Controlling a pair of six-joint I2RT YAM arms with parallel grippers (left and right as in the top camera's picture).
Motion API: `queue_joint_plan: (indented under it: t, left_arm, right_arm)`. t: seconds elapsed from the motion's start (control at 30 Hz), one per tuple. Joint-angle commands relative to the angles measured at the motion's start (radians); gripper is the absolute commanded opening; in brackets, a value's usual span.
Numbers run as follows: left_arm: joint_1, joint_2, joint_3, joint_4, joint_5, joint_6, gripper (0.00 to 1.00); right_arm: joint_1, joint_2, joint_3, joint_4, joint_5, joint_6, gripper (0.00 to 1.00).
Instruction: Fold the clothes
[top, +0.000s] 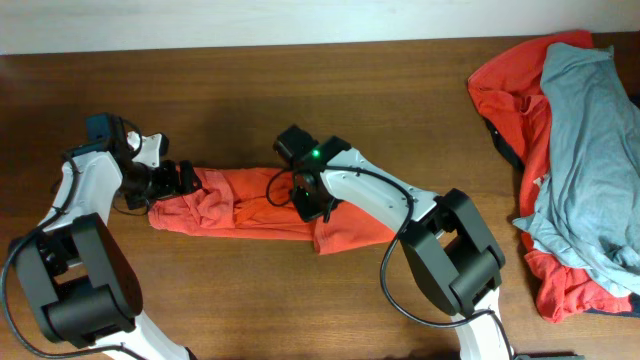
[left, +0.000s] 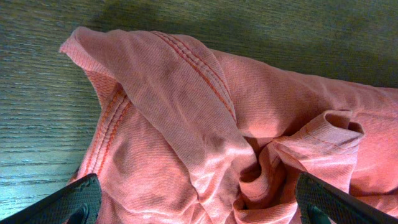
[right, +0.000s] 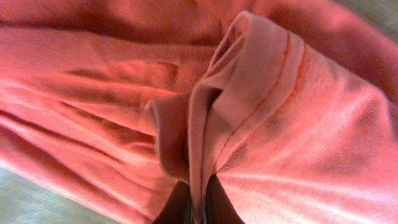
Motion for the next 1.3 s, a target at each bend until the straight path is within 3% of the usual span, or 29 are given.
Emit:
queue_joint_plan:
  t: [0.0,0.47,0.5,0.57,0.63,0.93,1.27]
  left_arm:
    - [0.003,-0.023,-0.005,-0.002,-0.003,-0.009,0.99]
    - [0.003,-0.023,-0.005,-0.002,-0.003,-0.009,0.99]
    - [0.003,-0.023,-0.005,-0.002,-0.003,-0.009,0.99]
    - [0.003,-0.023,-0.005,-0.002,-0.003,-0.009,0.99]
    - [0.003,-0.023,-0.005,-0.003,-0.003,-0.009,0.99]
    - [0.003,-0.023,-0.005,-0.011,-0.003,-0.009,0.99]
    - [0.003,-0.023,-0.009,0.001,-0.004,-0.008,0.99]
  right_arm:
    - [0.005,-0.014,0.085,-0.021,0.024,-0.005,0.04]
    - [-0.026,-0.014,0.114,-0.004,0.046,-0.005,0.07]
    - [-0.030,-0.014,0.114,-0.004,0.044,-0.005,0.11]
    - [-0.035,-0.014,0.114,-0.006,0.034,-0.005,0.34]
    - [-0.035,-0.014,0.114,-0.008,0.034,-0.005,0.45]
    - [-0.065,-0.014,0.156,-0.085,0.041,-0.005,0.48]
    - [-0.258,-0.016,0.294,-0.325,0.106,-0.005,0.48]
